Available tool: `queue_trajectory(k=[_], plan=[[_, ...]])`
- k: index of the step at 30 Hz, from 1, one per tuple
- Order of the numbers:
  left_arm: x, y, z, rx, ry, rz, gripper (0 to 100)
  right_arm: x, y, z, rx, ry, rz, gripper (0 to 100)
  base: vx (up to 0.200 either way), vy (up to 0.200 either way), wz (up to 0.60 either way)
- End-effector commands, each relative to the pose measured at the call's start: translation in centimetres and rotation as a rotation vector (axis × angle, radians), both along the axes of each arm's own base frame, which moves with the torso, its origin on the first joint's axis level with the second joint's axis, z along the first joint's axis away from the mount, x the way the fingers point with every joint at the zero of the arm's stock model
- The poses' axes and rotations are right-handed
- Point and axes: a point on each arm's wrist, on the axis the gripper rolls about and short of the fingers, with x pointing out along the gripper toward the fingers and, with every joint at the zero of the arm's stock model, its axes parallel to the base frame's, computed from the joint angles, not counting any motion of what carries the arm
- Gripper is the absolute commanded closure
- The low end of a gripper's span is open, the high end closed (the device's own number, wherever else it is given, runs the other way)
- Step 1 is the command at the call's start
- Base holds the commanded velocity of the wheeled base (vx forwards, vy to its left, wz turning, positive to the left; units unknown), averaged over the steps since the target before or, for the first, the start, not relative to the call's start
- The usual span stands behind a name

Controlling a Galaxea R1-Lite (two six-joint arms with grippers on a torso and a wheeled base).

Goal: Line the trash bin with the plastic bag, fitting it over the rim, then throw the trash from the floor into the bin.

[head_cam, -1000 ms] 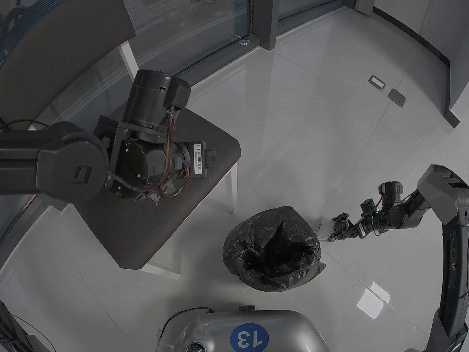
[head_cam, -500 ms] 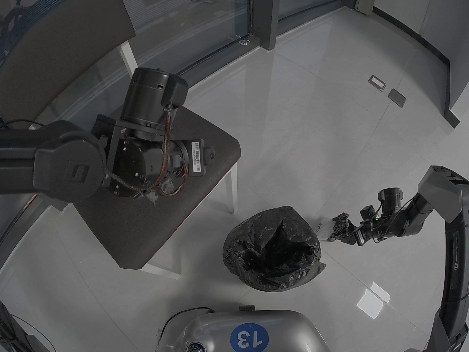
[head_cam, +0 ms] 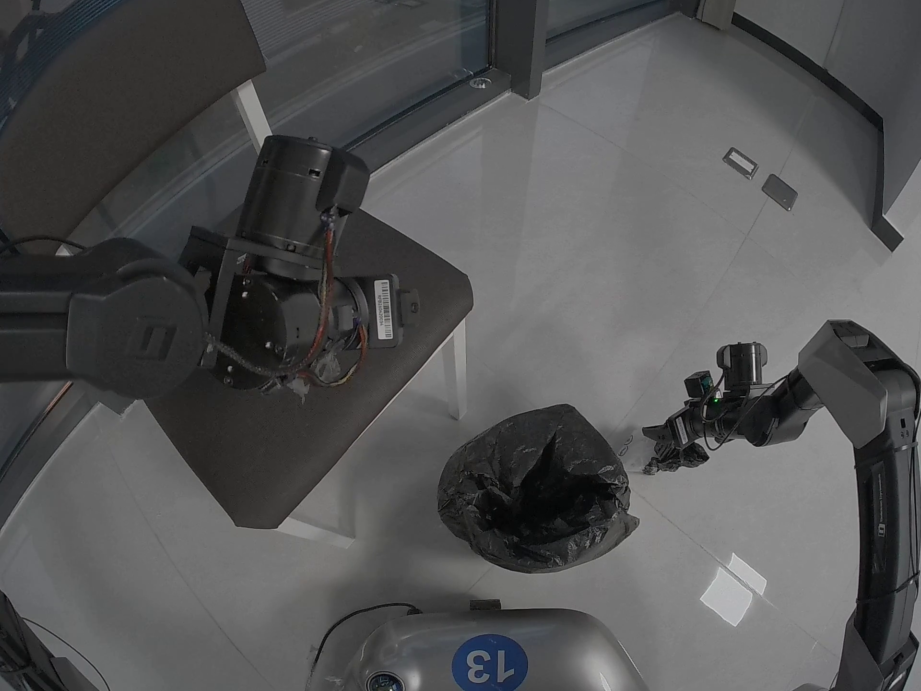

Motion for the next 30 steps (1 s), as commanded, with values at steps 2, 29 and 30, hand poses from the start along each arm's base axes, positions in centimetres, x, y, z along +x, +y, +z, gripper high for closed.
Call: queue_trajectory(k=[2, 29, 30], plan=[[-0.1, 0.1, -0.5, 0.006, 0.014, 0.004, 0, 1.4, -1.1, -2.5, -0.006, 0.006, -0.048, 0, 0.0, 0.0, 0.0], [-0.2, 0.1, -0.9, 0.018, 0.028, 0.006, 0, 3.9, -2.6, -5.6, -0.021, 0.169, -0.118, 0, 0.0, 0.0, 0.0], [-0.2, 0.1, -0.9, 0.02, 0.029, 0.005, 0, 3.9, -2.6, -5.6, -0.019, 0.166, -0.118, 0, 0.0, 0.0, 0.0]])
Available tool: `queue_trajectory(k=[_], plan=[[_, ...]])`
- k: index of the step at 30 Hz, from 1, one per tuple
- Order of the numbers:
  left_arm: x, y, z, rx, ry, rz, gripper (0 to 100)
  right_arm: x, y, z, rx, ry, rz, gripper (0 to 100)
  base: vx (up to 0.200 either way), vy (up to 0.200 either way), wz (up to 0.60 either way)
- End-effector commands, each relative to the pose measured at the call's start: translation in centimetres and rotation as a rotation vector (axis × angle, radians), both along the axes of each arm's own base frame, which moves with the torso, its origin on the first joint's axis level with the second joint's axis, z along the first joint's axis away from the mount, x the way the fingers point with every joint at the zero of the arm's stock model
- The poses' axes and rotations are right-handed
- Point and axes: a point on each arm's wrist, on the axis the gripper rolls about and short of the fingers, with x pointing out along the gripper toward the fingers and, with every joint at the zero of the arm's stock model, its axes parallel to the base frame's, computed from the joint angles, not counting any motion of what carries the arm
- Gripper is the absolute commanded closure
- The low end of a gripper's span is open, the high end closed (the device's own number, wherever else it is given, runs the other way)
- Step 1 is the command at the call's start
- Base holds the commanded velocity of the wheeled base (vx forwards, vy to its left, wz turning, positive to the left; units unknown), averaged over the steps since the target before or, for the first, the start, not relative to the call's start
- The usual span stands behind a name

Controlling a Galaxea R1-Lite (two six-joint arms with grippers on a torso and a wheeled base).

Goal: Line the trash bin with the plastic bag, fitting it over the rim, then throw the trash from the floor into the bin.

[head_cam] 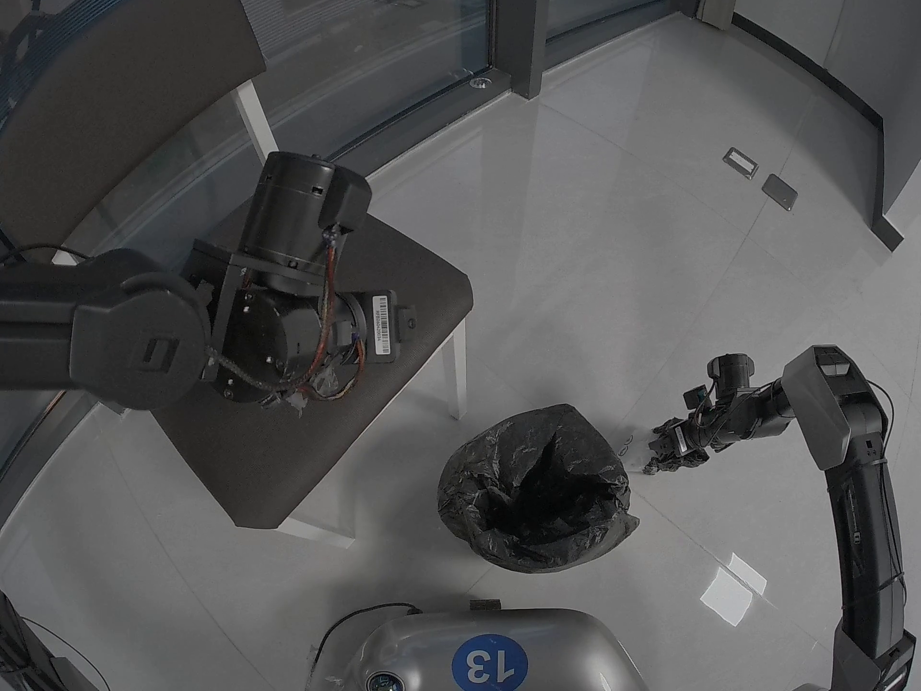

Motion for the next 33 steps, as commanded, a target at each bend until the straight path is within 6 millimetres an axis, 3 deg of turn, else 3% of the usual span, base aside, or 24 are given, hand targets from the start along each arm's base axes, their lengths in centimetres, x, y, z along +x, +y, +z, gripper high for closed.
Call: queue_trajectory(k=[1, 2, 16, 21, 28, 33], plan=[[0.0, 0.0, 0.0, 0.001, 0.001, 0.001, 0, 0.3, 0.0, -1.0, 0.003, 0.001, 0.0, 0, 0.0, 0.0, 0.0], [-0.1, 0.0, 0.0, 0.001, 0.0, -0.001, 0, 0.4, 0.0, -1.1, 0.003, -0.002, 0.0, 100, 0.0, 0.0, 0.0], [-0.4, 0.0, -0.6, 0.017, 0.015, -0.002, 0, -0.2, 0.4, -1.5, 0.002, 0.039, 0.01, 100, 0.0, 0.0, 0.0], [-0.5, 0.1, -0.6, 0.018, 0.016, -0.002, 0, -0.9, 0.4, 0.1, -0.003, 0.031, 0.012, 100, 0.0, 0.0, 0.0], [-0.5, 0.2, -0.5, 0.017, 0.015, -0.002, 0, -2.0, 0.1, 5.4, -0.023, -0.043, 0.021, 100, 0.0, 0.0, 0.0], [-0.8, 0.0, -0.4, 0.013, 0.01, -0.011, 0, -3.4, 0.5, 10.8, -0.029, -0.109, 0.028, 100, 0.0, 0.0, 0.0]])
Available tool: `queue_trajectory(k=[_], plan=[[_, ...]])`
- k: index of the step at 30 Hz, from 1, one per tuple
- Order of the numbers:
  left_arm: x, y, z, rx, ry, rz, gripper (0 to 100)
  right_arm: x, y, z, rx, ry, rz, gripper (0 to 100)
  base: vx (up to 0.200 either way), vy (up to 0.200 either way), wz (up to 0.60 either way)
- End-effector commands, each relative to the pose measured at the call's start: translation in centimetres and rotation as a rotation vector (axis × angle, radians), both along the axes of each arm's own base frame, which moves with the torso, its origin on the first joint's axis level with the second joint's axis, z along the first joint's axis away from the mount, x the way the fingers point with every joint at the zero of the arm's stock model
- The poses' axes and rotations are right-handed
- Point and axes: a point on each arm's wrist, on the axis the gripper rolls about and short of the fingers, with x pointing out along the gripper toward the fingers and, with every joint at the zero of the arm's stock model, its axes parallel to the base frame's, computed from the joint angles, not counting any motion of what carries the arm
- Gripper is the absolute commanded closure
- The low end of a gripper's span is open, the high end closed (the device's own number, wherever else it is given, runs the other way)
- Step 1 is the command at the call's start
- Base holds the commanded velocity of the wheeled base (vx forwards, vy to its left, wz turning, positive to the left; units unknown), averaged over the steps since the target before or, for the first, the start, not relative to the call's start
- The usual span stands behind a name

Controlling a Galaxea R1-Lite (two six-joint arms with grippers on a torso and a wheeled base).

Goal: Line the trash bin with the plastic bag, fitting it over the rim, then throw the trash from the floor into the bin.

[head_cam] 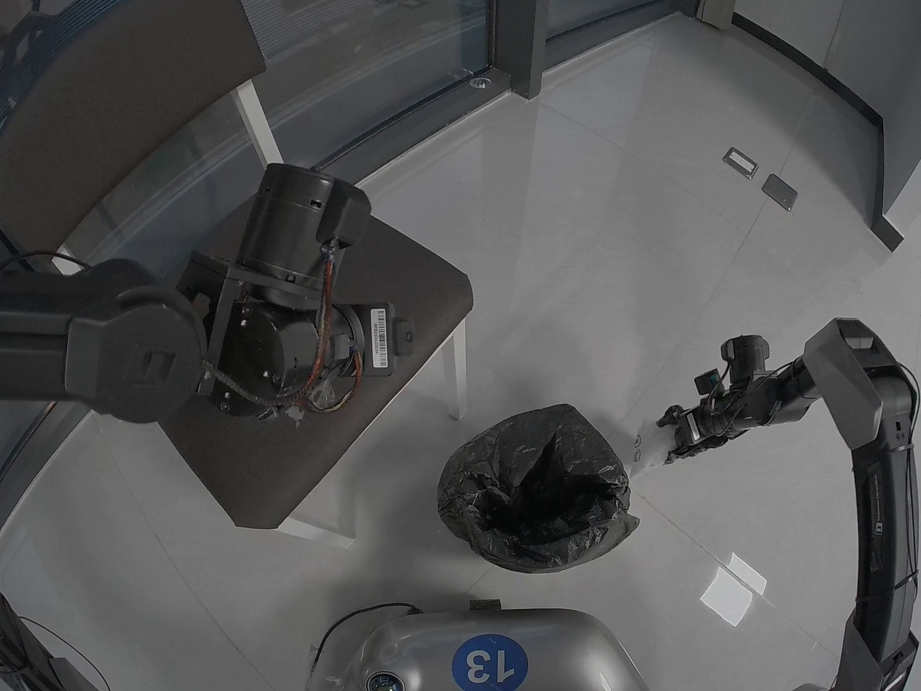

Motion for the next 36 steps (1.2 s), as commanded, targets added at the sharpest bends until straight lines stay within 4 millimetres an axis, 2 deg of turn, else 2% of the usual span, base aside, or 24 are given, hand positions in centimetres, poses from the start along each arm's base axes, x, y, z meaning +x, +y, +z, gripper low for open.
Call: queue_trajectory(k=[1, 8, 9, 10, 11, 15, 16, 18, 21, 26, 28, 29, 36], plan=[[-0.3, -0.1, 0.1, -0.003, -0.001, -0.008, 0, -1.7, 0.4, 7.3, -0.01, -0.101, 0.009, 100, 0.0, 0.0, 0.0], [-1.5, 0.7, -0.4, 0.018, 0.018, -0.013, 0, -4.5, 1.3, 12.9, -0.035, -0.186, 0.048, 100, 0.0, 0.0, 0.0], [-1.5, 0.7, -0.4, 0.018, 0.018, -0.013, 0, -4.5, 1.3, 12.9, -0.035, -0.186, 0.048, 100, 0.0, 0.0, 0.0], [-2.0, 1.3, -0.6, 0.024, 0.024, -0.009, 0, -5.6, 1.8, 15.1, -0.038, -0.225, 0.059, 100, 0.0, 0.0, 0.0], [-2.1, 1.5, -0.6, 0.025, 0.025, -0.006, 0, -6.2, 2.2, 16.2, -0.038, -0.243, 0.066, 100, 0.0, 0.0, 0.0], [-2.6, 2.0, -0.5, 0.025, 0.027, -0.002, 0, -8.5, 3.6, 19.7, -0.039, -0.312, 0.102, 100, 0.0, 0.0, 0.0], [-2.5, 2.1, -0.5, 0.025, 0.027, -0.001, 0, -8.7, 3.8, 20.0, -0.04, -0.318, 0.108, 100, 0.0, 0.0, 0.0], [-2.5, 2.3, -0.6, 0.028, 0.028, 0.004, 0, -10.2, 5.2, 22.4, -0.045, -0.377, 0.152, 100, 0.0, 0.0, 0.0], [-2.5, 2.2, -0.7, 0.032, 0.032, 0.003, 0, -11.5, 6.4, 24.1, -0.043, -0.42, 0.187, 100, 0.0, 0.0, 0.0], [-2.6, 2.3, -1.0, 0.048, 0.041, -0.002, 0, -14.6, 9.4, 25.3, -0.024, -0.438, 0.281, 100, 0.0, 0.0, 0.0], [-2.6, 2.3, -1.0, 0.048, 0.041, -0.002, 0, -15.1, 9.8, 25.3, -0.019, -0.435, 0.294, 100, 0.0, 0.0, 0.0], [-2.6, 2.3, -0.9, 0.045, 0.036, -0.003, 0, -16.2, 10.9, 25.1, -0.012, -0.42, 0.334, 100, 0.0, 0.0, 0.0], [-2.6, 2.4, -0.8, 0.044, 0.036, -0.002, 0, -18.3, 13.9, 23.3, 0.007, -0.353, 0.438, 100, 0.0, 0.0, 0.0]])
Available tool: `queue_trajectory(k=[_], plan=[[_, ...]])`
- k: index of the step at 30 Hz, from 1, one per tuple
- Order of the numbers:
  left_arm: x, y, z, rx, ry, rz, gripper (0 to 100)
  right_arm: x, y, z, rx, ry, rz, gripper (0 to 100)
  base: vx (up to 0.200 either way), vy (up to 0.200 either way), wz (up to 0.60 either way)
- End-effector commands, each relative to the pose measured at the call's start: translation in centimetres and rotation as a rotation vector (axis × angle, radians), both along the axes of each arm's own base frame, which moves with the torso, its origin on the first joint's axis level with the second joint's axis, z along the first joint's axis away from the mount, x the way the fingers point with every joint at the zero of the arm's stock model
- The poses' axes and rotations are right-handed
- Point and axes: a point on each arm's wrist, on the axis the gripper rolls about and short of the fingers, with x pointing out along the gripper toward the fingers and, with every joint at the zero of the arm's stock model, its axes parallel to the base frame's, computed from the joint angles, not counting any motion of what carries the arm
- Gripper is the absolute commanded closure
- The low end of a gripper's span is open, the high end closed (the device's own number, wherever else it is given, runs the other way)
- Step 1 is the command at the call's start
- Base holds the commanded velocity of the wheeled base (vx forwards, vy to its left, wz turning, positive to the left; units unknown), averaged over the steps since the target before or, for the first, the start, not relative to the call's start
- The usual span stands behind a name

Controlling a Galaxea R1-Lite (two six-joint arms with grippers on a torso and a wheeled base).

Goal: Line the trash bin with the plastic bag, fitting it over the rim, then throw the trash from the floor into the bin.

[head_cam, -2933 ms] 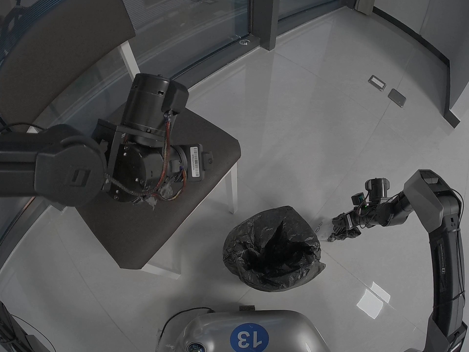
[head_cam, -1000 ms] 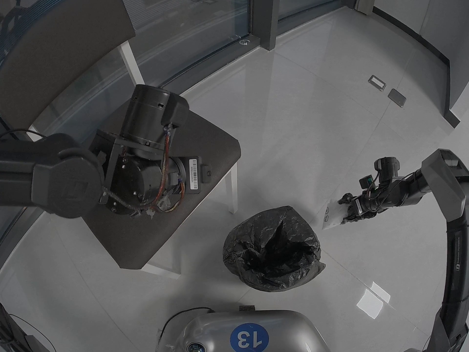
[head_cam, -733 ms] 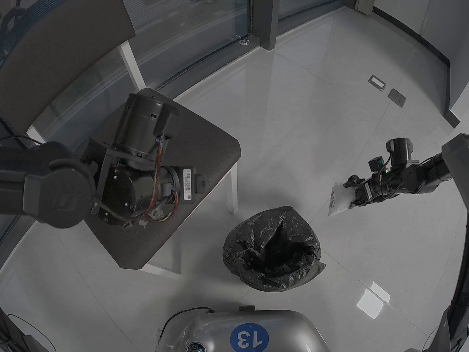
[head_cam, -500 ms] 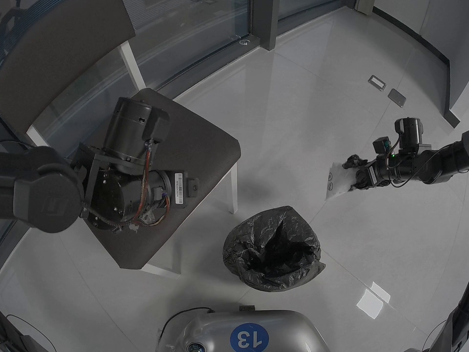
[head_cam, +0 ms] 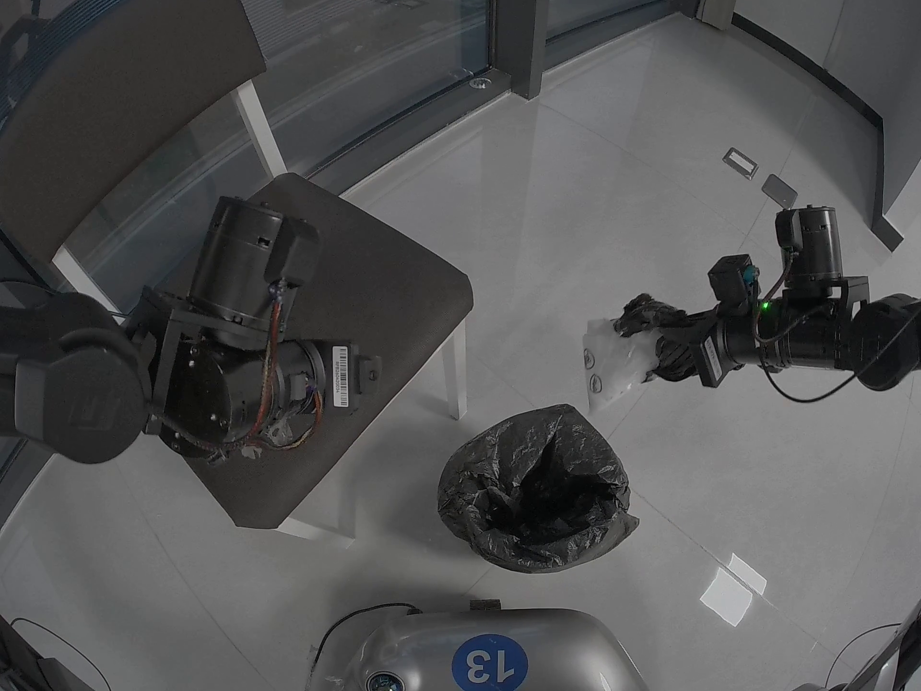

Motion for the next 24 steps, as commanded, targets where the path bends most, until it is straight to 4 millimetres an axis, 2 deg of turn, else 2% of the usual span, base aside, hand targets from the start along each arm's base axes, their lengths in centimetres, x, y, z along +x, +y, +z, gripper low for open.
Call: queue_trajectory(k=[1, 8, 13, 24], plan=[[-0.1, 0.1, 0.1, -0.003, -0.004, 0.001, 0, -2.3, 2.2, -0.3, -0.004, 0.021, 0.084, 100, 0.0, 0.0, 0.0], [-0.1, 0.1, 0.2, -0.004, -0.006, 0.0, 0, -4.0, 4.2, -1.9, -0.024, 0.078, 0.163, 100, 0.0, 0.0, 0.0], [0.0, 0.0, 0.4, -0.01, -0.016, -0.001, 0, -5.0, 4.9, -3.1, -0.045, 0.119, 0.199, 100, 0.0, 0.0, 0.0], [-0.1, 0.2, 1.0, -0.025, -0.047, -0.001, 0, -4.7, 6.1, -4.3, -0.059, 0.153, 0.227, 100, 0.0, 0.0, 0.0]])
